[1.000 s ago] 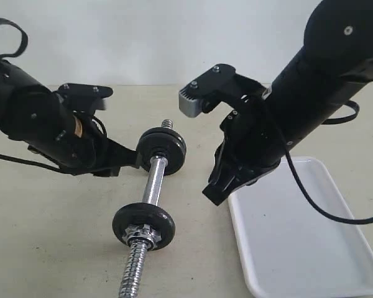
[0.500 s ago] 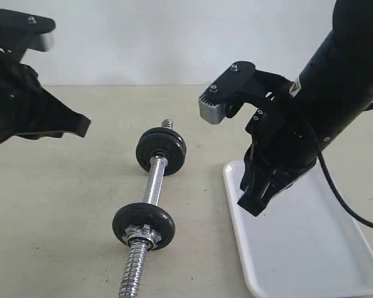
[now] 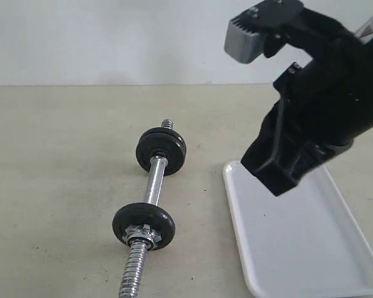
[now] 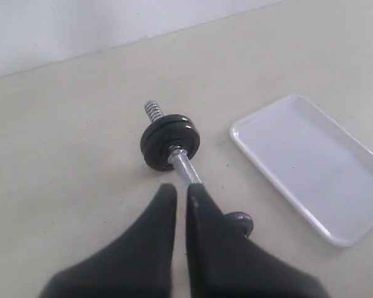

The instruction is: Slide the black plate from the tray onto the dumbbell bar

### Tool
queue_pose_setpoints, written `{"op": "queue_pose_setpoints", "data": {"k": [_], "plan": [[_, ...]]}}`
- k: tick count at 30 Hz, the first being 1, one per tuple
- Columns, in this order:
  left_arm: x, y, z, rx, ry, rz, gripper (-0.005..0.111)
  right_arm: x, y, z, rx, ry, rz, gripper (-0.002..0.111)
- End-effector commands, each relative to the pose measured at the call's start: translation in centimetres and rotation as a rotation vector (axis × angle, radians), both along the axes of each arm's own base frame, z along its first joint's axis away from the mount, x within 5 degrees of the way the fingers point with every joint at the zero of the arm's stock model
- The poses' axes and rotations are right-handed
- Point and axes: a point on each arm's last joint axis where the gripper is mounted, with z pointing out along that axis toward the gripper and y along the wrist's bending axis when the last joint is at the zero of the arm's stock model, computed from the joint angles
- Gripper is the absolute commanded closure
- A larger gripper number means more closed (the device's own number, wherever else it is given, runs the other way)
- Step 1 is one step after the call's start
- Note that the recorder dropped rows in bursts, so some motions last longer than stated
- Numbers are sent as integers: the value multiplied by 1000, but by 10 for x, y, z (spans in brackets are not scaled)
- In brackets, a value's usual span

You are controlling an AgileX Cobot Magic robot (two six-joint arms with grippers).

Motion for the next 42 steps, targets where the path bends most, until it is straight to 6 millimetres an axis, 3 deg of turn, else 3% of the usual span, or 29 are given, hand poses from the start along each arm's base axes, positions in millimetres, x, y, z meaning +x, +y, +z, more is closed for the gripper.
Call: {"op": "queue_pose_setpoints", "data": {"k": [1,7,11,14,17,22,26,29,34,38,42], "plan": [[-41,19,-12,-72,-60,-14,102,-33,-15,18,15,69,44,109],[-99,42,-14,-253,-172,-56,102,-64,-28,41,110,61,72,109],[-121,63,-9,-94,-452,-52,102,-74,-41,49,94,-30,77,109],[-128,74,-9,16,-568,-25,102,-70,-46,55,100,-156,38,109],[-130,76,-12,32,-556,-24,102,-59,-43,64,165,-293,-14,109],[-129,72,-18,-4,-507,-34,102,-57,-42,66,171,-346,18,109],[-127,64,-29,-75,-429,-83,102,-67,-42,53,132,-203,55,109],[-123,61,-42,-23,-387,-108,102,-75,-46,39,113,-151,66,109],[-116,57,-64,43,-339,-126,102,-82,-54,7,75,-148,61,109],[-112,56,-72,12,-398,-108,102,-82,-57,-11,104,-194,18,109],[-110,55,-77,-67,-444,-84,102,-83,-54,-24,249,-215,-65,109]]}}
